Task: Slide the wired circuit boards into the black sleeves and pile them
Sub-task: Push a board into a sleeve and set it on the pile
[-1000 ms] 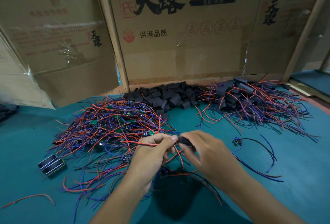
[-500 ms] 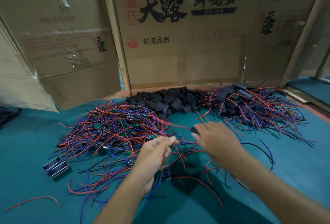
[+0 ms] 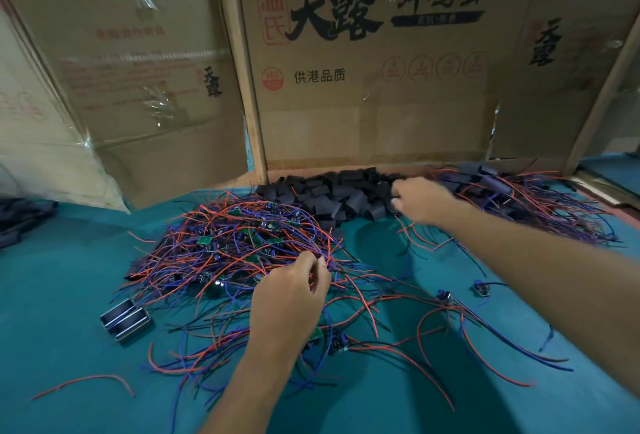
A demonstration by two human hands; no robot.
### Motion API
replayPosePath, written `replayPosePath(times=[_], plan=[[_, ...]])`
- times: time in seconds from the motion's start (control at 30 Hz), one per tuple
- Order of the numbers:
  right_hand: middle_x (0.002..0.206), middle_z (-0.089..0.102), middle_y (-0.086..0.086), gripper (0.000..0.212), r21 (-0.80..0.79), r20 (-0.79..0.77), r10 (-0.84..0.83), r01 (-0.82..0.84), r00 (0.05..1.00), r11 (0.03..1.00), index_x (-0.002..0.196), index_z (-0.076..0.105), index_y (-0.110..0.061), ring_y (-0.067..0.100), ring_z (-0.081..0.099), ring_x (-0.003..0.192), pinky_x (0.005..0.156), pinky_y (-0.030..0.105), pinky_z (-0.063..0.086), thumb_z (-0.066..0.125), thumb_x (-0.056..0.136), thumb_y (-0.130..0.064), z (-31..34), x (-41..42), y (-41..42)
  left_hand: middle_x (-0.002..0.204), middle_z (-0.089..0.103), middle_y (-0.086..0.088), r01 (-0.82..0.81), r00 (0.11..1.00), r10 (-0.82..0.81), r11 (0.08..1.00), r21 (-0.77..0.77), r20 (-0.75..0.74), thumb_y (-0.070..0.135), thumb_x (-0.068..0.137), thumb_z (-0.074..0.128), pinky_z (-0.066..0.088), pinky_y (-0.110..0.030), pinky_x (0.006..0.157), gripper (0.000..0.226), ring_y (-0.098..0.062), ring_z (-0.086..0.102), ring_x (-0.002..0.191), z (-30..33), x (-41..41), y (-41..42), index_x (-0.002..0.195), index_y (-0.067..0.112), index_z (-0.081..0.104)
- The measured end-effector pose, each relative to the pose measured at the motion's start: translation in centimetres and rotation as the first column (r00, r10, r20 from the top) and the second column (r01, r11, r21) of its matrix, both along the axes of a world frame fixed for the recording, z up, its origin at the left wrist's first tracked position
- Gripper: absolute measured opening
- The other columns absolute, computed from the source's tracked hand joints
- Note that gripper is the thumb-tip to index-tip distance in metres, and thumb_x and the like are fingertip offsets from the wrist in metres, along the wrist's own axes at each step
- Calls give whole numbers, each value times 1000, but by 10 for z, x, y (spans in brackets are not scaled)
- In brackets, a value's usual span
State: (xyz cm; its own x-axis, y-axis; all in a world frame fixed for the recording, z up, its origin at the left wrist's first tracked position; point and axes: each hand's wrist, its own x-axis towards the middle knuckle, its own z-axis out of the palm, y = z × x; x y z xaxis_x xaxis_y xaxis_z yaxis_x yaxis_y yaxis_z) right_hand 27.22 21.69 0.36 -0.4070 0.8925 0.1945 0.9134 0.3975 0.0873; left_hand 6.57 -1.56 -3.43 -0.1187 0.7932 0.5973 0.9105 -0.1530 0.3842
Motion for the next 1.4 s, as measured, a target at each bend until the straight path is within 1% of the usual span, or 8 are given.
replayPosePath(times=[0.17, 0.33, 0.5, 0.63, 0.83, 0.93, 1.2, 1.4], plan=[[138, 49, 15, 50, -73, 120, 15, -6, 993, 997, 143, 36, -9, 34, 44, 127, 97, 43, 41, 50, 95, -17, -54, -45, 6, 42, 36, 9, -78, 989, 73, 996, -33, -131, 24, 96, 62, 12, -19, 37, 34, -13, 28, 33, 2, -4, 0, 66, 21, 46], [127, 58, 8, 35, 129, 268, -10, -26, 963, 991, 130, 49, -14, 30, 50, 118, 94, 41, 39, 52, 95, -15, -55, -45, 11, 44, 48, 0, -114, 984, 108, 993, -38, -143, 27, 96, 63, 25, -26, 40, 33, -26, 44, 37, -3, -2, 1, 66, 16, 53], [114, 64, 10, 23, 95, -191, -25, 44, 981, 995, 119, 55, -13, 32, 58, 107, 87, 39, 44, 46, 101, -24, -23, -44, -33, 58, 56, 3, -58, 990, 45, 993, -102, -133, 42, 100, 48, 38, -34, 48, 24, -25, 55, 53, -10, 4, 3, 88, 23, 52], [70, 66, 2, 26, -32, -635, 111, -170, 765, 985, 83, 66, -15, 17, 56, 63, 57, 27, 39, 52, 95, -34, -12, -48, -118, 86, 72, 0, 0, 986, -13, 997, -81, -165, 59, 86, 62, 49, -35, 58, 61, -26, 69, 77, -14, 14, 4, 132, 21, 51], [67, 63, 9, 28, -183, -825, 5, -275, 565, 944, 76, 62, -6, 19, 54, 62, 68, 41, 48, 55, 97, -22, -35, -30, -187, 95, 73, 7, 57, 976, -50, 998, 28, -211, 55, 73, 77, 47, -27, 51, 68, -15, 71, 77, -10, 25, 1, 126, 17, 61], [78, 66, 22, 30, -294, -870, -93, -358, 484, 886, 84, 65, 2, 30, 64, 75, 83, 59, 51, 52, 100, -20, -42, -25, -194, 104, 71, 8, 150, 969, -150, 989, -15, -195, 44, 77, 78, 52, -32, 59, 50, -17, 70, 87, -10, 26, -3, 120, 24, 63], [118, 66, 23, 35, -367, -805, -585, -857, 97, 362, 115, 66, 1, 27, 67, 93, 97, 44, 51, 52, 95, -25, -38, -7, -195, 101, 66, 11, 262, 963, -263, 965, -15, -67, 48, 80, 60, 51, -35, 73, 41, -12, 63, 89, 1, 24, -11, 118, 32, 65], [97, 68, 15, 37, -338, -746, -666, -856, -10, 392, 112, 65, -2, 22, 68, 79, 85, 40, 57, 62, 85, -26, -42, -7, -189, 89, 63, 18, 257, 966, -251, 958, -130, 57, 68, 83, 59, 46, -23, 76, 52, 4, 57, 84, 27, -7, -11, 124, 37, 61]])
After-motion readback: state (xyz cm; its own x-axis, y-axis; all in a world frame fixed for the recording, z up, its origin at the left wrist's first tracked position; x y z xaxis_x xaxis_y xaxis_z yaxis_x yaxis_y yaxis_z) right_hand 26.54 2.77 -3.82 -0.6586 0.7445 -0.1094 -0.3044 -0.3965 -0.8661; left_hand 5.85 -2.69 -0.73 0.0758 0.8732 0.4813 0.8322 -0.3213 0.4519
